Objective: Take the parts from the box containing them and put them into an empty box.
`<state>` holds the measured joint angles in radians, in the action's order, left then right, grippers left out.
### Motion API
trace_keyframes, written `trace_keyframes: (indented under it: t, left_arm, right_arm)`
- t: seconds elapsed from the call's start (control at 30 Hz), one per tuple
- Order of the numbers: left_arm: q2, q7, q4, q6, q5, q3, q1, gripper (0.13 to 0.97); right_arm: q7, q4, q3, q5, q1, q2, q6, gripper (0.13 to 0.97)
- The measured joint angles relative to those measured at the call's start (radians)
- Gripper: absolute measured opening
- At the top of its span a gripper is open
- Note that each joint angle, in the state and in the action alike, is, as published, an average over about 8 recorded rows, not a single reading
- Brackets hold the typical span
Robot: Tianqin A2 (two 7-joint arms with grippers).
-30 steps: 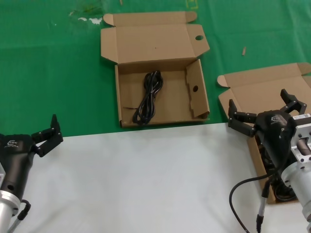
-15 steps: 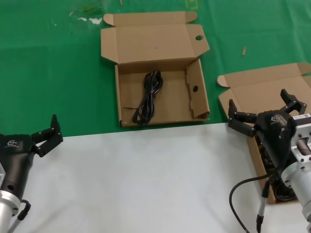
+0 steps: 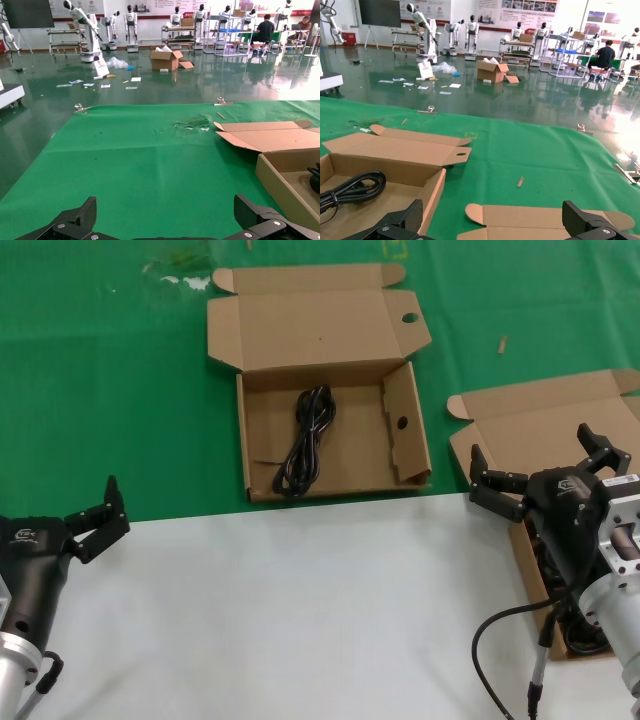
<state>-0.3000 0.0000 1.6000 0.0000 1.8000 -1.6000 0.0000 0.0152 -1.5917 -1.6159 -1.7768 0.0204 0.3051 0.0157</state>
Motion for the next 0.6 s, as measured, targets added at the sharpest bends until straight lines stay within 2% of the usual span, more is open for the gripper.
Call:
trace_keyframes:
  t: [0.6]
  left_arm:
    - [0.000, 0.000, 0.000, 0.000, 0.000, 0.000, 0.000, 0.966]
  right_arm:
    - [0.000, 0.000, 0.000, 0.000, 0.000, 0.000, 0.000, 0.966]
